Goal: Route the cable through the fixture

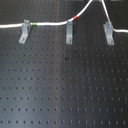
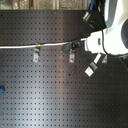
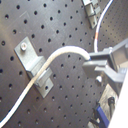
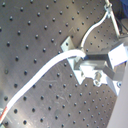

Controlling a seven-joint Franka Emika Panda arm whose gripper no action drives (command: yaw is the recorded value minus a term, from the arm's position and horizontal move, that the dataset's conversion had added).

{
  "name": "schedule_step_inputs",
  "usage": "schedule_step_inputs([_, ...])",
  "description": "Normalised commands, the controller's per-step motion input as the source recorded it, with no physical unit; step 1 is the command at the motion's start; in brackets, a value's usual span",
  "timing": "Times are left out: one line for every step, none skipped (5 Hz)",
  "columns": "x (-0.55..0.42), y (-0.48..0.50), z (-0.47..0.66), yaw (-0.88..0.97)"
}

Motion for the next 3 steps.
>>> schedule_step_inputs([-0.186, -0.01, 0.44, 0.0])
schedule_step_inputs([0.014, 0.01, 0.63, -0.18])
schedule_step_inputs([0.004, 0.043, 0.49, -0.13])
